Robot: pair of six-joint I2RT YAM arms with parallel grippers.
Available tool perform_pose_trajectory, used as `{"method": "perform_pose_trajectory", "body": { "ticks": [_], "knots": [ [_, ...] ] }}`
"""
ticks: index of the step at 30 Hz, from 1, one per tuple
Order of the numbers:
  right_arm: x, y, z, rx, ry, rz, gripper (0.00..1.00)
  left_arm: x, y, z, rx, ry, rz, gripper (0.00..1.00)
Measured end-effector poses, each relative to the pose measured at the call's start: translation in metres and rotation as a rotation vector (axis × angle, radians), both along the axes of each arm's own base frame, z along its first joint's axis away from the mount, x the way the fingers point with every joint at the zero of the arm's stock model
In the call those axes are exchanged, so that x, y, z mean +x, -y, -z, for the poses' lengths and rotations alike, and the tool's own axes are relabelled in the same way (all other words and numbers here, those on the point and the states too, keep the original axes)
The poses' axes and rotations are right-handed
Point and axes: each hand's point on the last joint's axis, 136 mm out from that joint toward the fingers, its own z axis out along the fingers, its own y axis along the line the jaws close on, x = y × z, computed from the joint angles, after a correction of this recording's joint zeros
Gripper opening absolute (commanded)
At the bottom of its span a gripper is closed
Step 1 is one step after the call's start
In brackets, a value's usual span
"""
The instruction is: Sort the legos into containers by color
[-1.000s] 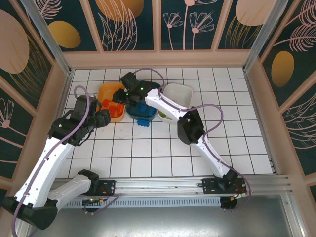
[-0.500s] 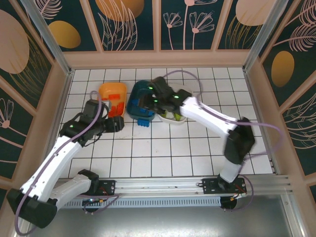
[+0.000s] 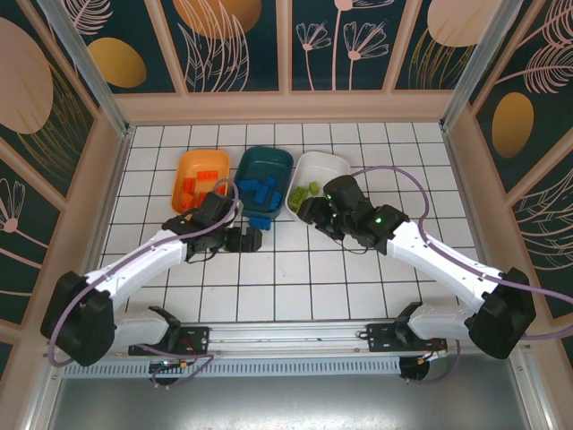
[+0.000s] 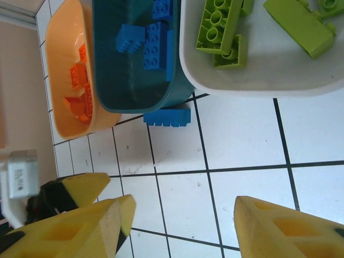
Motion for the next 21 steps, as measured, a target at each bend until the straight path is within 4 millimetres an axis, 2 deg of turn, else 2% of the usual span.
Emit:
{"method": "perform_pose_trajectory", "body": {
  "ticks": [9, 21],
  "knots": [
    [0.006, 0.003, -0.002, 0.015, 0.002, 0.016, 0.58, 0.013, 0.011, 0.04, 0.066, -0.047, 0.041, 0.99],
    [0.011, 0.003, -0.006, 0.043, 0.005, 0.019, 0.58, 0.05, 0.033, 0.063, 0.153, -0.021, 0.079, 0.96]
  ]
}}
